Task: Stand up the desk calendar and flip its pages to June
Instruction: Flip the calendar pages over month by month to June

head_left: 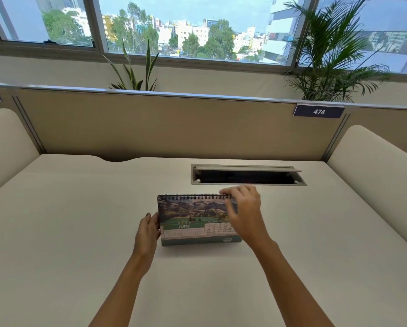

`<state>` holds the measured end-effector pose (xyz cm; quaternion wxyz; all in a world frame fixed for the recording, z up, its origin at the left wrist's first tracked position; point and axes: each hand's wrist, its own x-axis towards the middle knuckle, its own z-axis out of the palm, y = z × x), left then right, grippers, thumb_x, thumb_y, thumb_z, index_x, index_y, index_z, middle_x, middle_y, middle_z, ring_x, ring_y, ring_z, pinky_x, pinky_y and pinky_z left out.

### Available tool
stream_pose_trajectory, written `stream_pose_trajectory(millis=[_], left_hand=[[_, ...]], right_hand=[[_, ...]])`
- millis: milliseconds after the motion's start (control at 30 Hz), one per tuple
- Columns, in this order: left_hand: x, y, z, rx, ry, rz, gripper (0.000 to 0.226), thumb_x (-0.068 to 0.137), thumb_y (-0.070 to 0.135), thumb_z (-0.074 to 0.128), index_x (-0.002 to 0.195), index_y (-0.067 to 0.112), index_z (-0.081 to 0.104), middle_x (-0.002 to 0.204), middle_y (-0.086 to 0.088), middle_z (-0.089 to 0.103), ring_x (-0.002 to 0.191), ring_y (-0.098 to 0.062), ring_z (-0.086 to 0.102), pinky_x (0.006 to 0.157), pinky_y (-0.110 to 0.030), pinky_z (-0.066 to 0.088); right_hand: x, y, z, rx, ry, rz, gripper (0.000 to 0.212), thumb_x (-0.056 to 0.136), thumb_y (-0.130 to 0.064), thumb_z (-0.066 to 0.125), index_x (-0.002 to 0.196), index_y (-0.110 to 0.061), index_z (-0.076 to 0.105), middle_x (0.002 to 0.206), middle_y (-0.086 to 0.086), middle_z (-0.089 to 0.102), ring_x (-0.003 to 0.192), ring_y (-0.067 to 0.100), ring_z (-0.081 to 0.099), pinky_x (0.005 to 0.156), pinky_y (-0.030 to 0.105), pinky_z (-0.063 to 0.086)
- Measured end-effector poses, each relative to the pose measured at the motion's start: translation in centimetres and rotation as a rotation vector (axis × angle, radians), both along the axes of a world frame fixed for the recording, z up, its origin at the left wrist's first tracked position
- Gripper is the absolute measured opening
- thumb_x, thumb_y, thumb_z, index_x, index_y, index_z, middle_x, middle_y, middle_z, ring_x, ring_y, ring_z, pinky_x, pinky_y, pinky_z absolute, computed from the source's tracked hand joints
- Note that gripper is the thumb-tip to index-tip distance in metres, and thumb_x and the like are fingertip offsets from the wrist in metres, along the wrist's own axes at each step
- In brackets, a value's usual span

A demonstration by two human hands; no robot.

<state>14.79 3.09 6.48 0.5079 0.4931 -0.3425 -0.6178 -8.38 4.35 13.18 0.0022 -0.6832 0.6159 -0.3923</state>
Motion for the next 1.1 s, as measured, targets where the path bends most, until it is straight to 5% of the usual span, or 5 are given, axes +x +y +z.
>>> stream_pose_trajectory(millis=[200, 433, 700, 800, 1100], left_hand=[[-0.1, 0.1, 0.1, -0.009, -0.003, -0.007, 0.054, 0.101, 0.033, 0.013, 0.144, 0.01, 0.038, 0.141, -0.011, 0.052, 0.12, -0.023, 0.05, 0.111, -0.043, 0.031], [-0.2, 0.0, 0.0, -0.02, 0.0, -0.023, 0.055, 0.101, 0.034, 0.011, 0.142, 0.012, 0.041, 0.137, -0.011, 0.054, 0.117, -0.021, 0.051, 0.103, -0.038, 0.036], [-0.3, 0.2, 0.3, -0.042, -0.003, -0.014, 0.053, 0.102, 0.028, 0.012, 0.139, 0.008, 0.043, 0.127, -0.011, 0.059, 0.104, -0.019, 0.055, 0.096, -0.037, 0.038], [-0.5, 0.3, 0.6, -0.065, -0.023, -0.007, 0.049, 0.103, 0.023, 0.013, 0.134, 0.006, 0.046, 0.115, -0.008, 0.062, 0.096, -0.015, 0.057, 0.092, -0.037, 0.038], [-0.2, 0.3, 0.4, -0.032, 0.005, 0.001, 0.054, 0.101, 0.029, 0.012, 0.137, 0.008, 0.046, 0.127, -0.013, 0.058, 0.106, -0.02, 0.054, 0.095, -0.036, 0.037]], right_hand=[[0.4, 0.1, -0.4, -0.032, -0.029, -0.056, 0.025, 0.085, -0.021, 0.057, 0.109, -0.018, 0.065, 0.109, 0.005, 0.064, 0.114, 0.024, 0.045, 0.099, 0.035, 0.034], [-0.3, 1.1, -0.9, -0.191, -0.418, -0.346, 0.031, 0.087, -0.015, 0.061, 0.118, -0.016, 0.055, 0.125, 0.009, 0.047, 0.118, 0.017, 0.038, 0.07, -0.004, 0.034], [-2.1, 1.9, -4.3, 0.16, -1.048, -0.298, 0.021, 0.097, -0.022, 0.046, 0.115, -0.013, 0.043, 0.115, 0.013, 0.058, 0.098, 0.029, 0.062, 0.063, 0.017, 0.045], [-2.0, 2.1, -5.8, 0.278, -1.048, -0.258, 0.021, 0.099, -0.027, 0.039, 0.112, -0.012, 0.046, 0.107, 0.012, 0.062, 0.099, 0.028, 0.061, 0.064, 0.017, 0.045], [-2.2, 2.0, -6.3, 0.364, -0.998, -0.159, 0.039, 0.101, -0.036, 0.025, 0.1, -0.009, 0.054, 0.093, 0.01, 0.064, 0.087, 0.02, 0.062, 0.067, 0.021, 0.048]])
